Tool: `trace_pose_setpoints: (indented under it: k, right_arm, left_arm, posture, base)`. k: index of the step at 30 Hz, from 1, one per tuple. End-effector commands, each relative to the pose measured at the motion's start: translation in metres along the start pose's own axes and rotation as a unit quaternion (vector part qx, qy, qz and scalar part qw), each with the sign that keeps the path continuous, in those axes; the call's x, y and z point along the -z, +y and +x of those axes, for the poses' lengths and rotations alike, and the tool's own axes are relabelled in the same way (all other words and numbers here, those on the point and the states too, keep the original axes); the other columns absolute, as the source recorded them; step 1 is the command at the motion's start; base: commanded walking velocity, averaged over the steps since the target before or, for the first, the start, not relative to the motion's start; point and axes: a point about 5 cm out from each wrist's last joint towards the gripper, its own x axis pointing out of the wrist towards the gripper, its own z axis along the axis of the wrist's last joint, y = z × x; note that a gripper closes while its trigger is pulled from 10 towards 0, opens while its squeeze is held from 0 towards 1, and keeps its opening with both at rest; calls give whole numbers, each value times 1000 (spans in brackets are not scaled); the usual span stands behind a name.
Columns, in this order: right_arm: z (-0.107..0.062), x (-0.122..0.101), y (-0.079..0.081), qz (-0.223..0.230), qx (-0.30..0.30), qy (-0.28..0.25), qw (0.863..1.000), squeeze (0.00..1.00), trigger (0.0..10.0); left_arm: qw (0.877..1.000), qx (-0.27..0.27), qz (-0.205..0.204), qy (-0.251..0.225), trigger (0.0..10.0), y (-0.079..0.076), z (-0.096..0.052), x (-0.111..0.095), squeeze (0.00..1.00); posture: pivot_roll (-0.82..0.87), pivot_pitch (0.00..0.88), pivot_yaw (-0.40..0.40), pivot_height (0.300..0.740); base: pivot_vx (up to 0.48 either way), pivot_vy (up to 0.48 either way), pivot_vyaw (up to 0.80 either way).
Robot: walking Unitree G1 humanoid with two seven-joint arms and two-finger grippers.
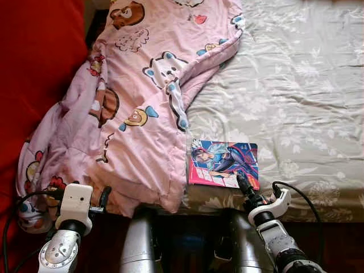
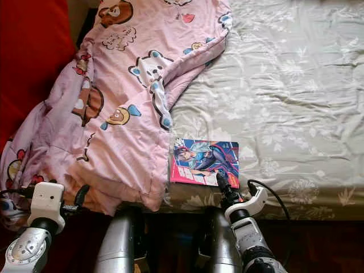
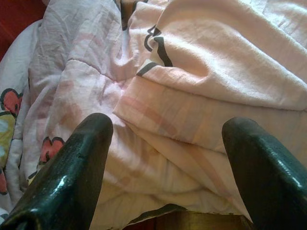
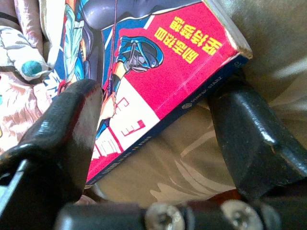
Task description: Clean up the room
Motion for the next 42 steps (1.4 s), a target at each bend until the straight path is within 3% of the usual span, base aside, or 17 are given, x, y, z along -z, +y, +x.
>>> trace_pose_setpoints:
  k: [1,19,20,21,22,42]
  right_arm:
    - [1,13,3,10,-12,22,1000,0,10000]
    - [7,11,16,35,-62,8,997,0,10000]
    - [7,12,14,35,-59,9,998,0,4980]
    - [5,13,13,36,-56,10,998,0,1529]
    - [5,13,12,37,-55,10,998,0,0]
    - [1,13,8,36,-51,9,998,0,0]
  left_arm:
    - [1000,2,9,14,10000,-1,-3,7,0]
    - [1000,8,11,13,10000,-4,-2,9,0]
    - [1000,9,12,13,10000,-4,-2,9,0]
    - [1000,10,12,13,10000,-5,-3,9,0]
    - [1000,10,12,13,10000,-5,-3,9,0]
    - [1000,21,13,17,10000,-7,-6,12,0]
  posture:
    - [256,322,60,583]
    - [255,319,51,583]
    - [255,319,51,583]
    - [255,319,51,583]
    - [255,319,51,583]
    - [257,326,57,583]
  base:
    - [0,0,0]
    - [0,0,0]
    - [0,0,0]
    - [0,0,0]
    - [0,0,0]
    - [0,0,0]
